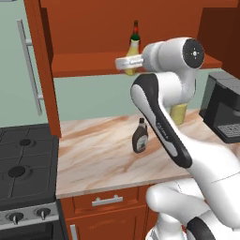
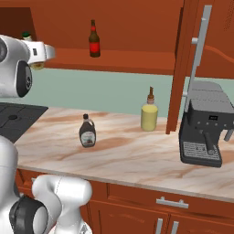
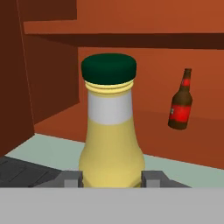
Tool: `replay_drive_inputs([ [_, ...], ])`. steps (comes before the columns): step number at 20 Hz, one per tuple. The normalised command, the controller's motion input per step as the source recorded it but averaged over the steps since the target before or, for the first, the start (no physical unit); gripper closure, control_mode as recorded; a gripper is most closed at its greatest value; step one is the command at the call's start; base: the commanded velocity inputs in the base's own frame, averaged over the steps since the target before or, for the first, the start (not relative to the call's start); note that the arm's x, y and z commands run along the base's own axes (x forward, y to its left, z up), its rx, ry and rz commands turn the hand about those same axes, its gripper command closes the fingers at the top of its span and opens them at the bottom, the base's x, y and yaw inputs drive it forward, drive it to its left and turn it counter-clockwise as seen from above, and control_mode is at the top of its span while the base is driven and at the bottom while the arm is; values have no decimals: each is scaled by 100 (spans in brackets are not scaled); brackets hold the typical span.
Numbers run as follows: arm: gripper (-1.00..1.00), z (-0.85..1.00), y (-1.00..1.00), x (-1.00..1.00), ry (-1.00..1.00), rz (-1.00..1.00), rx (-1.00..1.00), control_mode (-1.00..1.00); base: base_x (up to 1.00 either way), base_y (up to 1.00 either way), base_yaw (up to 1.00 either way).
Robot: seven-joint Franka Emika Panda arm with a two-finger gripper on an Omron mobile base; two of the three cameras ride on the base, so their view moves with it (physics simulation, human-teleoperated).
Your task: Pick the syrup bottle and mustard from the counter and place them in the cabinet.
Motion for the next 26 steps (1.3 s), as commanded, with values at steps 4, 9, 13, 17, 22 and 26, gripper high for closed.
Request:
replay_drive_inputs([
  [4,100,1,0,48,0,-4,0,-100,0,0,0],
  [9,100,-2,0,55,0,-5,0,-100,0,0,0],
  [13,100,-7,0,43,0,-5,0,-100,0,0,0],
  [17,100,-5,0,41,0,-5,0,-100,0,0,0],
  [22,100,-5,0,43,0,-4,0,-100,0,0,0],
  [26,100,-2,0,13,1,-1,0,-100,0,0,0],
])
